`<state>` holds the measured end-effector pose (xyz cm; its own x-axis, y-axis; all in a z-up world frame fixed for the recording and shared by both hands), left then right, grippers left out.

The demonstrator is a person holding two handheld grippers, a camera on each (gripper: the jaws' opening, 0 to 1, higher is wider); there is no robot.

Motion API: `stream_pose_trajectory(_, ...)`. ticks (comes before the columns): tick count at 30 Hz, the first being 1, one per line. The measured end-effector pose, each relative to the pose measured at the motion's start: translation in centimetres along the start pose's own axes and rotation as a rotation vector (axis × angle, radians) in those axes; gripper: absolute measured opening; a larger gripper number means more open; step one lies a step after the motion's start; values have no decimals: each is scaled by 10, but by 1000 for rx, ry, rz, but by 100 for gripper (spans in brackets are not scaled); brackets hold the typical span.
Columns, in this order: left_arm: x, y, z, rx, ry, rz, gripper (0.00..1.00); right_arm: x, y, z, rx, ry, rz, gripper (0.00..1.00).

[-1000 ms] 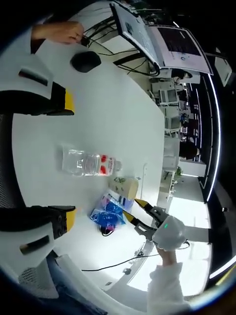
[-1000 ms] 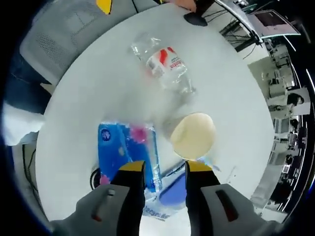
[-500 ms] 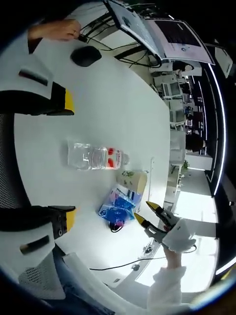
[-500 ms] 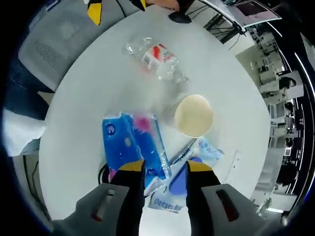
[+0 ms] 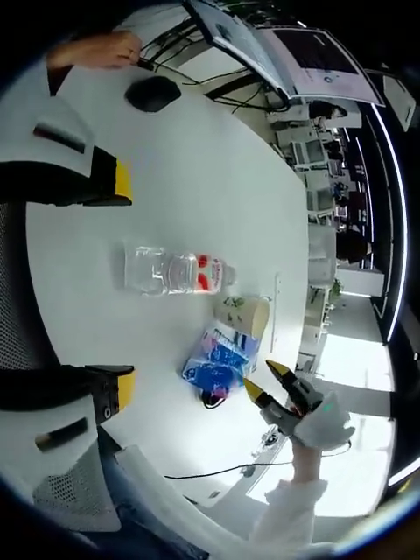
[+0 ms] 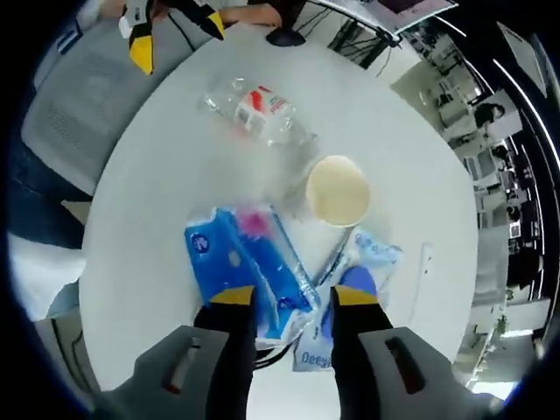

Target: Arrange the tabletop items into an orderly group along one side of the table until the central work area is clear of visible clutter.

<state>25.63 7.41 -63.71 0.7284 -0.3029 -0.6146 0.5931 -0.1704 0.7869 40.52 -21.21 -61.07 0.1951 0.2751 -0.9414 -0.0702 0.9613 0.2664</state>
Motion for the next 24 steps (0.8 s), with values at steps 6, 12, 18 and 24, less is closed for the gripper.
stream_pose_trajectory(6, 2, -1, 1, 10, 0, -15, 75, -4, -8, -10, 45, -25, 25, 32)
stream_pose_trajectory(12, 3, -1, 1, 6, 0, -22, 75, -7, -18, -15, 207, -76, 75, 37)
stream_pose_trajectory(18, 8, 2, 2, -25, -11, -22, 75, -12, -17, -34, 257, -107, 89, 38)
stream_pose_trajectory(24, 12, 7, 9, -38, -29, -21, 75, -10, -12, -54, 365, -110, 148, 44)
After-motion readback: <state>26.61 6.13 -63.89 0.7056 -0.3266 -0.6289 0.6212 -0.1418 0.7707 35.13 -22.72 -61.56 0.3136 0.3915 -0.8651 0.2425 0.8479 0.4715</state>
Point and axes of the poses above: the point that each gripper's makers call its tool centre point, and the gripper's own axes: x roughly forward along the fingers, z roughly to its right, y roughly out of its top, the point moved 8 cm from there along -x, roughly backward along the fingers, and after that the axes turned 8 degrees about y, right-handed, at the moved point
